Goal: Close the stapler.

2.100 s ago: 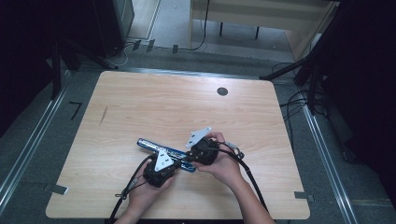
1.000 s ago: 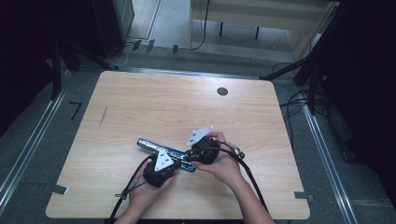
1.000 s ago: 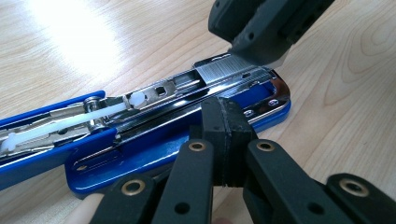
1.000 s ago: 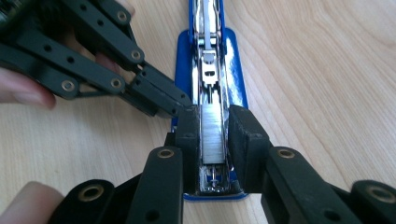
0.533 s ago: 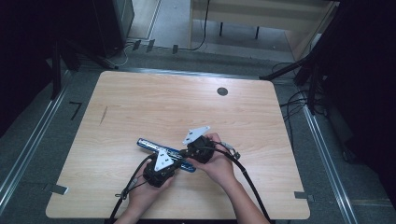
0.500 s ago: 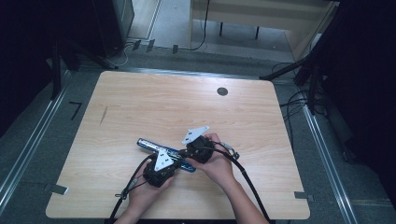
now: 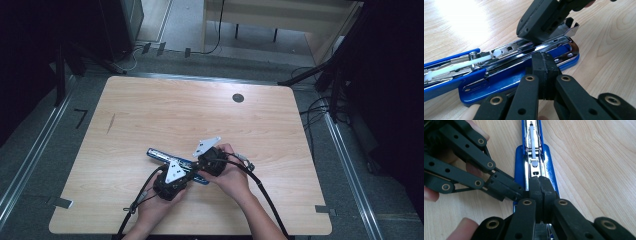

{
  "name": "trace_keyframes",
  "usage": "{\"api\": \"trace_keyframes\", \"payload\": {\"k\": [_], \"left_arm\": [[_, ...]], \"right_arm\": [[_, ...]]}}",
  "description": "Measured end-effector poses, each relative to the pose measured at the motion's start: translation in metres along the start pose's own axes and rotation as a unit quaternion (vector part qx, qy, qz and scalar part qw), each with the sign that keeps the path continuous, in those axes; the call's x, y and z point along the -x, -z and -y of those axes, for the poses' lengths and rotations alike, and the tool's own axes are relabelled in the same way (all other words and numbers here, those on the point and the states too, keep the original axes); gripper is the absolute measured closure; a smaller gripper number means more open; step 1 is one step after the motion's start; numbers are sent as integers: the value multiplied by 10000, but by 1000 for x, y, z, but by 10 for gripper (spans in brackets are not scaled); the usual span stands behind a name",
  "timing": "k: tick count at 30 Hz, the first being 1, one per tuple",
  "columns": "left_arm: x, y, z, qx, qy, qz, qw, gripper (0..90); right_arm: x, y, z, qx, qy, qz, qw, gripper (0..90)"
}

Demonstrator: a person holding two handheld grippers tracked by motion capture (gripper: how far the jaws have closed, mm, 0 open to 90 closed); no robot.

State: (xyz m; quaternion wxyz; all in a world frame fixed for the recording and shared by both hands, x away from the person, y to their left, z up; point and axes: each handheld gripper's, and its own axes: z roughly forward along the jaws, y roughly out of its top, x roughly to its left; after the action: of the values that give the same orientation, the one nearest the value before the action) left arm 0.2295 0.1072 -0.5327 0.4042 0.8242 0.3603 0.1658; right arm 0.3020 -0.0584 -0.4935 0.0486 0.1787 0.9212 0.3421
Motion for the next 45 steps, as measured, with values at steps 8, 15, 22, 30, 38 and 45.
{"api": "trace_keyframes", "payload": {"k": [8, 15, 22, 30, 38, 45], "left_arm": [[0, 0, 0, 9, 21, 1, 10000, 900], [-1, 0, 0, 4, 54, 33, 10000, 900], [-4, 2, 1, 23, 151, -51, 9999, 900], [-15, 11, 2, 2, 387, -166, 9991, 900], [-40, 24, 6, 21, 610, -192, 9980, 900], [-56, 29, 13, -179, 779, -144, 9967, 900]], "right_arm": [[-1, 2, 2, -26, 28, 11, 10000, 900], [-2, 3, 4, -21, 42, 48, 10000, 900], [-2, 5, 1, 94, -22, 34, 9999, 900], [-1, 6, -5, 224, -97, 34, 9997, 900], [-2, 3, -14, 279, -69, 18, 9996, 900], [-4, -3, -25, 328, -42, -19, 9995, 900]]}}
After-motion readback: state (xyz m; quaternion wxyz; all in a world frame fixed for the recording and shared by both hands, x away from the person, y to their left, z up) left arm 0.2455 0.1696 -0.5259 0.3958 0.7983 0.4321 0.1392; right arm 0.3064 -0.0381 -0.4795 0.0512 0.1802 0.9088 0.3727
